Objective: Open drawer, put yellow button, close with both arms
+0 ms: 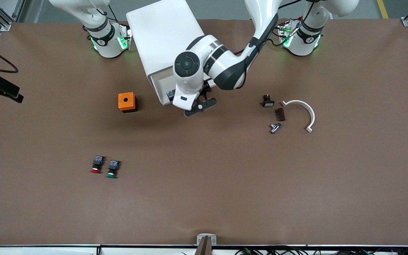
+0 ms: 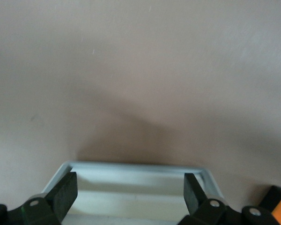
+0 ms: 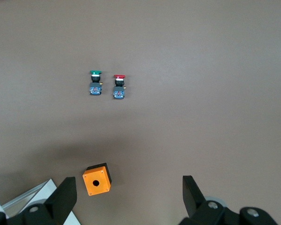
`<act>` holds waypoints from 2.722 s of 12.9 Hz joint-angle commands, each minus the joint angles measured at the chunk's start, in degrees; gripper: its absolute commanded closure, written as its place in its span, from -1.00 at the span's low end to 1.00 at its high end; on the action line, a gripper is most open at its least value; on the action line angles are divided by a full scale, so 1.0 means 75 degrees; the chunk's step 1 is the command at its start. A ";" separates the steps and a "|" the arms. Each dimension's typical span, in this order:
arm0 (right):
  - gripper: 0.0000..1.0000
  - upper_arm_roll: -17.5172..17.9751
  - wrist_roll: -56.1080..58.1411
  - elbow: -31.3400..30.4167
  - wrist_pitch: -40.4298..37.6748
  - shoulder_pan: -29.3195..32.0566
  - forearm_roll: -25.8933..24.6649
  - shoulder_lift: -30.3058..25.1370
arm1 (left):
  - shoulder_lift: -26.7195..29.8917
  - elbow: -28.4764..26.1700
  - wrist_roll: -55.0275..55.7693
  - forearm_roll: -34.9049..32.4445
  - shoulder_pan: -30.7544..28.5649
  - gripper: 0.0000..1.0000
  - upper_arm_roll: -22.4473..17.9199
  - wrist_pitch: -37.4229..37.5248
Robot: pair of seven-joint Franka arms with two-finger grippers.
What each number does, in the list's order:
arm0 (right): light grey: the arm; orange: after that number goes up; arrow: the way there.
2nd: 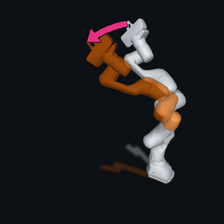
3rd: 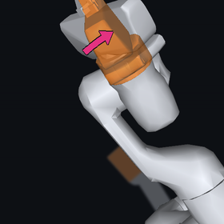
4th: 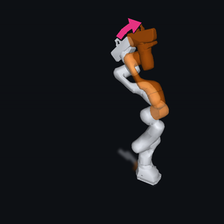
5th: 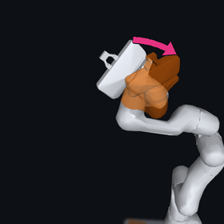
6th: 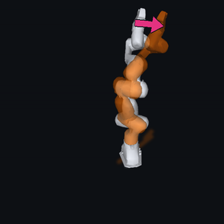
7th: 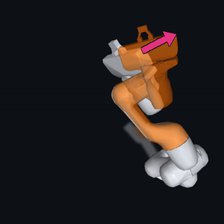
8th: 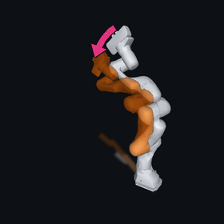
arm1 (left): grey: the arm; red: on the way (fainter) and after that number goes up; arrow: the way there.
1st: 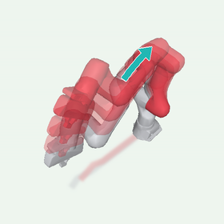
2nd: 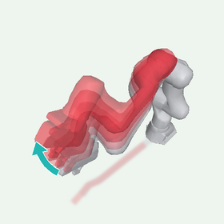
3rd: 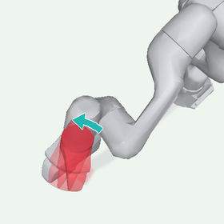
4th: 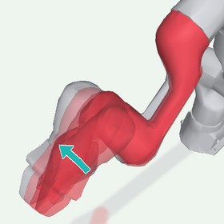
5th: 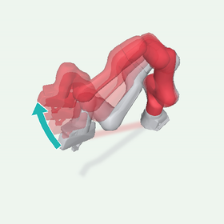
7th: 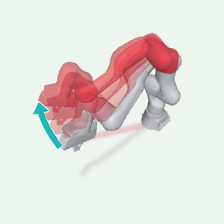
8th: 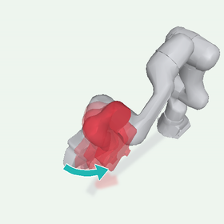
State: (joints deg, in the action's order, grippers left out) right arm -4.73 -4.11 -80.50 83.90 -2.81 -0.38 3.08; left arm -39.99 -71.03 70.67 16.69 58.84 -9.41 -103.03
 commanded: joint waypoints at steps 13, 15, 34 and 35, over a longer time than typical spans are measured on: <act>-1.00 0.0091 -0.0109 -0.1501 0.0754 0.0117 -0.0078 -0.1068 | 0.0516 -0.0654 0.1159 0.0048 0.0979 -0.99 0.0177 0.0261; -1.00 0.0091 -0.0109 -0.1501 0.0754 0.0117 -0.0078 -0.1068 | 0.0609 -0.0631 0.1147 0.0037 0.0781 -0.99 0.0107 0.0261; -1.00 0.0114 -0.0097 -0.1431 0.0602 0.0106 -0.0078 -0.1068 | 0.2835 -0.0572 -0.3147 -0.1909 -0.5031 -0.99 0.0095 0.0646; -1.00 0.0114 -0.0109 -0.1431 0.0602 0.0094 -0.0078 -0.1068 | 0.2987 -0.0572 -0.3769 -0.2025 -0.5056 -0.99 0.0037 0.0880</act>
State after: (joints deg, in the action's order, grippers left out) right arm -4.58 -4.26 -90.90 88.88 -2.71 -0.43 -3.98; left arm -20.74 -73.69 48.44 3.48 21.83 -9.59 -98.84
